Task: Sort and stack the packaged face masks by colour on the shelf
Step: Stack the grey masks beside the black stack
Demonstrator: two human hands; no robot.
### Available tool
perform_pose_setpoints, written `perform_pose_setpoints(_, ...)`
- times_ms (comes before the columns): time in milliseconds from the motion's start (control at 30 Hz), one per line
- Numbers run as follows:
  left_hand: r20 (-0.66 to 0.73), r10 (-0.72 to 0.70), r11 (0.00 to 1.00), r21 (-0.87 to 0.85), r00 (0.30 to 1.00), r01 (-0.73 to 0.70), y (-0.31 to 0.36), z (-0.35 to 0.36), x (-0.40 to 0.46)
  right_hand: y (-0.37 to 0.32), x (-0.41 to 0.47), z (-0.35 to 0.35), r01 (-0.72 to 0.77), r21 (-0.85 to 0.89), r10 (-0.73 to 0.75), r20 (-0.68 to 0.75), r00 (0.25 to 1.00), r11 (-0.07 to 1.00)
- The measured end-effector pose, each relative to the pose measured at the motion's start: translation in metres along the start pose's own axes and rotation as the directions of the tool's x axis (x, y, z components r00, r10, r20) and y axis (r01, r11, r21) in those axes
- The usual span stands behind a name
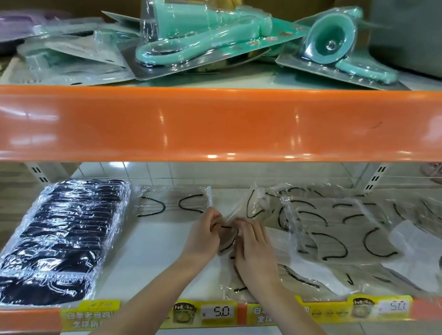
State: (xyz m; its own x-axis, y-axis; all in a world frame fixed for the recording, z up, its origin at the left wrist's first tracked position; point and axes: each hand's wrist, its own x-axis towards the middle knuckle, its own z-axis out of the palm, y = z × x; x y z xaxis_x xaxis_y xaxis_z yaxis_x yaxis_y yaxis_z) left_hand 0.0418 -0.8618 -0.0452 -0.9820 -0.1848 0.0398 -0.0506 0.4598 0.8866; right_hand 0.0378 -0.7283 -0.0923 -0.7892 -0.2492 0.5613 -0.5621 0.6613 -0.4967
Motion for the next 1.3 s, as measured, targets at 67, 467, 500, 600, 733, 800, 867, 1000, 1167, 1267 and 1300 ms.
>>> perform_pose_setpoints(67,0.005,0.038,0.999,0.027,0.999,-0.038,-0.001,-0.013,-0.002,-0.003,0.007,-0.004,0.012,0.013,-0.012,0.000,1.000,1.000)
perform_pose_setpoints(467,-0.024,0.134,0.967,0.220,0.991,-0.126,-0.018,-0.088,-0.004,-0.002,0.056,-0.029,0.026,-0.208,0.055,0.375,0.925,0.978)
perform_pose_setpoints(500,-0.045,0.127,0.970,0.214,0.991,-0.115,-0.020,-0.091,-0.004,-0.002,0.059,-0.030,-0.001,-0.202,0.076,0.363,0.929,0.979)
perform_pose_setpoints(600,-0.124,0.094,0.983,0.169,0.988,-0.072,-0.029,-0.100,-0.005,-0.003,0.063,-0.032,-0.161,-0.123,0.197,0.401,0.895,0.979)
perform_pose_setpoints(733,-0.238,0.035,0.989,0.149,0.971,0.001,-0.036,-0.106,-0.009,-0.004,0.064,-0.028,-0.328,0.018,0.293,0.406,0.866,0.944)
perform_pose_setpoints(800,-0.286,-0.015,0.994,0.103,0.958,0.046,-0.039,-0.110,-0.011,-0.003,0.063,-0.025,-0.375,0.062,0.321,0.404,0.857,0.925)
perform_pose_setpoints(867,-0.288,-0.092,0.990,0.080,0.953,0.120,-0.045,-0.113,-0.012,-0.003,0.061,-0.022,-0.381,0.051,0.331,0.400,0.855,0.923)
perform_pose_setpoints(1000,-0.314,-0.116,0.975,0.143,0.942,0.168,-0.056,-0.118,-0.014,-0.009,0.060,-0.014,-0.417,0.135,0.341,0.382,0.859,0.899)
perform_pose_setpoints(1167,-0.306,-0.018,0.888,0.433,0.952,0.156,-0.068,-0.113,-0.028,-0.014,0.063,-0.004,-0.454,0.192,0.368,0.362,0.857,0.870)
perform_pose_setpoints(1267,-0.228,0.105,0.860,0.510,0.968,0.027,-0.075,-0.102,-0.040,-0.015,0.067,0.007,-0.447,0.138,0.382,0.337,0.861,0.884)
perform_pose_setpoints(1300,-0.184,0.160,0.833,0.552,0.970,-0.033,-0.079,-0.097,-0.041,-0.016,0.069,0.011,-0.453,0.139,0.389,0.334,0.858,0.881)
